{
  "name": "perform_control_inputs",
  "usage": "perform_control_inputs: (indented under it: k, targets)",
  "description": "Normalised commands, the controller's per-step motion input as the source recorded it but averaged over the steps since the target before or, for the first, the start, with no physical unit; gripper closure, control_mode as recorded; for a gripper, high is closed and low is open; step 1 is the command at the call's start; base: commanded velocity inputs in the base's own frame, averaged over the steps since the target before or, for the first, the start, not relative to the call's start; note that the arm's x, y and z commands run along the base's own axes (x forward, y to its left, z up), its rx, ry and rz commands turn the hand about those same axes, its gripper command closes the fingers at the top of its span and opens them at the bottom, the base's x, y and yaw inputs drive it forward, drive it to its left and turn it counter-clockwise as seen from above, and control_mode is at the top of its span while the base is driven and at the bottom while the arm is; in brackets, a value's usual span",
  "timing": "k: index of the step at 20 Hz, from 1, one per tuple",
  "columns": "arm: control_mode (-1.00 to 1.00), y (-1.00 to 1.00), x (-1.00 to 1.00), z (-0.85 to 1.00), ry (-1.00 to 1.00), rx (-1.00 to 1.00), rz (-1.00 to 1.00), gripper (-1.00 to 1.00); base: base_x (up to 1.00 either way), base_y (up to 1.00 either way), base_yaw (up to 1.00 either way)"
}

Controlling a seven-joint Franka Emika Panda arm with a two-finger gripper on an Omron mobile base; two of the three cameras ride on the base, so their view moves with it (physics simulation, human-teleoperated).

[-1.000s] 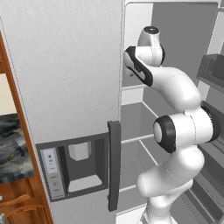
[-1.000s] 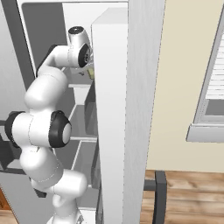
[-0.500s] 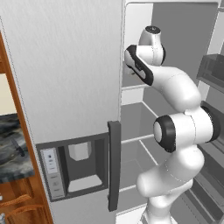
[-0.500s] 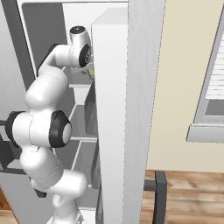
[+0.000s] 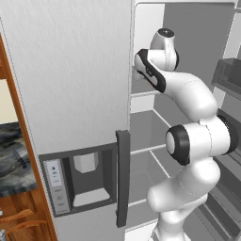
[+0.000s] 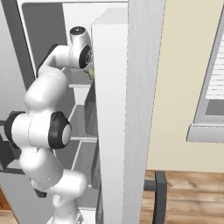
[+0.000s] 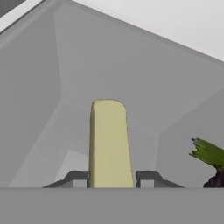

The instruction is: Retrieve the butter from the fridge and place it on a plate on the dining table. Then retrieve the butter knife by the fridge and place it near the plate.

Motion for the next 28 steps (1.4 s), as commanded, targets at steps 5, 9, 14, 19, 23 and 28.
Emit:
perform_control_inputs:
  k: [5,9,14,19,23,28]
  targets:
    - [-1.0,0.0,-0.01,-0.07,0.0,0.01,0.0,1.0,0.0,0.0,0.0]
    - [-1.0,0.18,-0.14,0.22,-0.01,0.01,-0.1,1.0,0.0,0.0,0.0]
    - [-1.0,0.16,-0.36,0.37,-0.04,0.05,-0.17,1.0,0.0,0.0,0.0]
    - [-1.0,-0.06,-0.46,0.05,0.0,0.11,-0.26,1.0,0.0,0.0,0.0]
    - [-1.0,-0.05,-0.55,0.01,0.0,0.11,-0.25,1.0,0.0,0.0,0.0]
    - [-1.0,-0.03,-0.68,0.01,-0.03,0.1,-0.17,1.0,0.0,0.0,0.0]
